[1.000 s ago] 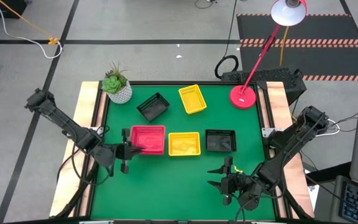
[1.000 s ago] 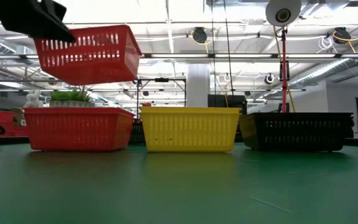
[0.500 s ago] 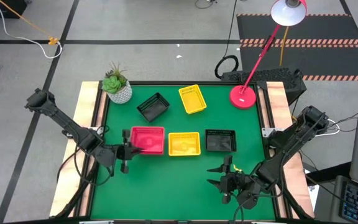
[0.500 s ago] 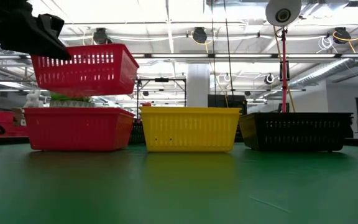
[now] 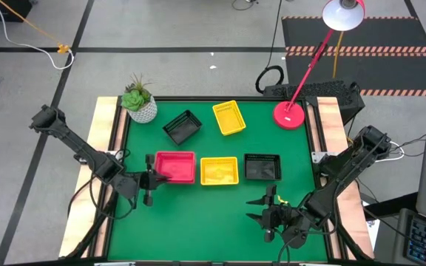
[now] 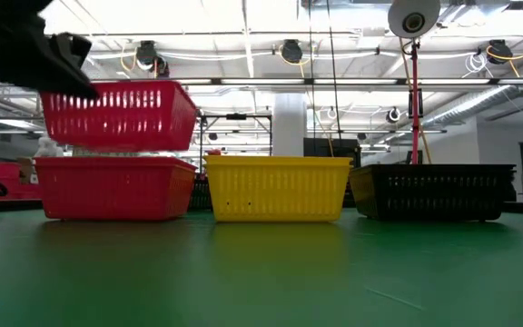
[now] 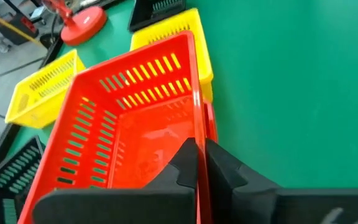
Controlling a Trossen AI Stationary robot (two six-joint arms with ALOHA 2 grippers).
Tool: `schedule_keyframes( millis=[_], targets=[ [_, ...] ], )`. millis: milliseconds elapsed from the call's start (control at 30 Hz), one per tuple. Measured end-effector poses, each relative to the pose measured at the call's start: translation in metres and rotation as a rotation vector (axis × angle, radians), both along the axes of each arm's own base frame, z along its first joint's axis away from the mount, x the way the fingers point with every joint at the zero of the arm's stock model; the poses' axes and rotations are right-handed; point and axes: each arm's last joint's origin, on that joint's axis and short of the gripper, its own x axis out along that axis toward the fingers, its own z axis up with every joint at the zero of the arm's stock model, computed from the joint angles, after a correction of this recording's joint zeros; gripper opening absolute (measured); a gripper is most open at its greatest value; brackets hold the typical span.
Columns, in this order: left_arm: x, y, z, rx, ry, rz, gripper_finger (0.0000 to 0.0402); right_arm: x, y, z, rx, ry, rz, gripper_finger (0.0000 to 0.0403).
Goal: Stack baskets by color
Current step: Stack the red bin on top of the red bin, then stack the black bin on top of the black bin
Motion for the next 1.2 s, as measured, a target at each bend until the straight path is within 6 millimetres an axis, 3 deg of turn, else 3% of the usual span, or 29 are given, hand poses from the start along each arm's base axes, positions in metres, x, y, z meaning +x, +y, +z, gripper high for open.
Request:
schedule_keyframes(
  millis=[333, 600, 967, 1200],
  targets=[
    [-0.004, 0.009, -0.030, -0.031, -0.051, 0.022, 0.0029, 0.000, 0.000, 0.000, 0.000, 0.000, 0.000, 0.0173],
    [-0.004, 0.012, -0.034, -0.041, -0.028, 0.013, 0.0017, 0.000, 0.000, 0.000, 0.000, 0.000, 0.000, 0.0173],
    [-0.002, 0.016, -0.034, -0.041, -0.031, 0.046, 0.0147, 0.000, 0.000, 0.000, 0.000, 0.000, 0.000, 0.0173],
    [0.000, 0.014, -0.029, -0.091, -0.067, 0.060, 0.0207, 0.000, 0.000, 0.000, 0.001, 0.000, 0.000, 0.0173]
  ],
)
